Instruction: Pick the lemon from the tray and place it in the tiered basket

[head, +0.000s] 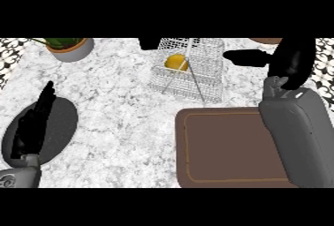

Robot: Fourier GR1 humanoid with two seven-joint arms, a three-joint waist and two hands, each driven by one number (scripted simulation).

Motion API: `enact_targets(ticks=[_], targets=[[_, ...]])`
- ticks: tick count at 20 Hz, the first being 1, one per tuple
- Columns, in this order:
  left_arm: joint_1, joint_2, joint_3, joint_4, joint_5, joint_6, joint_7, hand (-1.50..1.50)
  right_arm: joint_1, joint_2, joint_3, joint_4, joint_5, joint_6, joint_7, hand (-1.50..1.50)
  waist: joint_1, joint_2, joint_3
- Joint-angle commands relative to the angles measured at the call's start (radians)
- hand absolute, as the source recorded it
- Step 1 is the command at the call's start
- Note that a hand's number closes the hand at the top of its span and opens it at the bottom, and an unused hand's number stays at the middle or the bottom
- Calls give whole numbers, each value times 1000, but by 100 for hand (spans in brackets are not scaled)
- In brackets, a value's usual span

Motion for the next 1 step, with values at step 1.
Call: enact_targets(ticks=[1], targets=[[5,4,2,-8,-6,1,10,0,219,-32,17,-330,-27,79,77,-150,-8,0,0]])
